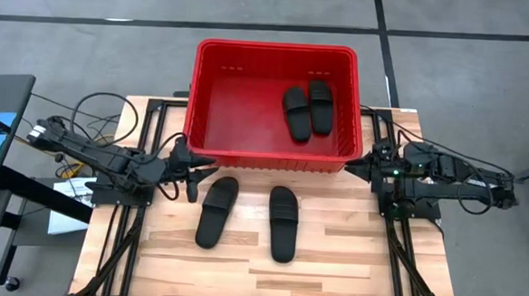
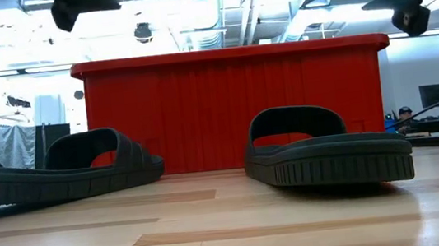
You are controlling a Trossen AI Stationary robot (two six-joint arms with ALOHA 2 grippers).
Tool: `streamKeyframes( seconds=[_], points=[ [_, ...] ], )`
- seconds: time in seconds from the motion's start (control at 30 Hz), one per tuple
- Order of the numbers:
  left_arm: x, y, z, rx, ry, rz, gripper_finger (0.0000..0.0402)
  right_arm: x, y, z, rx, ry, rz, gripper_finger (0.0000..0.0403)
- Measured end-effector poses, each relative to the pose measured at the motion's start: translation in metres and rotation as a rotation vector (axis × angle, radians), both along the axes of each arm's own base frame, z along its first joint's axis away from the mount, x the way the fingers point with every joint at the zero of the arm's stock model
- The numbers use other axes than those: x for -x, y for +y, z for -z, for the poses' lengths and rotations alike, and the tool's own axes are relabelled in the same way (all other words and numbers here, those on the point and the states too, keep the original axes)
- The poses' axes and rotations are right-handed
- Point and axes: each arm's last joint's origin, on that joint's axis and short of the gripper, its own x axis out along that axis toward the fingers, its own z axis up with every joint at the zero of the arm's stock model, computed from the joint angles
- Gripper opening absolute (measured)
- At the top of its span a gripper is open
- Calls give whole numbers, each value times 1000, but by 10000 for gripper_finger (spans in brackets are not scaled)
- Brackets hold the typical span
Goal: Pick and place slides into bin
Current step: Put the black slide into the red container
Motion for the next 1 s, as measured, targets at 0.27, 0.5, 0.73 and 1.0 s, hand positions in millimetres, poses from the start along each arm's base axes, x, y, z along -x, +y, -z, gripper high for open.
streamKeyframes(
  seconds=[0.27, 0.5, 0.73, 1.0],
  points=[
    [10, 1, 37, 85, 41, 43, 112, -7, 0, 3, -35, 40, 7, 127],
    [13, -3, 68, 248, 133, 180, 112, -18, 4, 9, -42, 110, -37, 127],
    [15, -7, 76, 319, 190, 275, 112, -30, 10, 10, -41, 124, -88, 127],
    [19, -14, 91, 309, 362, 321, 112, -33, 18, 9, -37, 103, -150, 127]
  ],
)
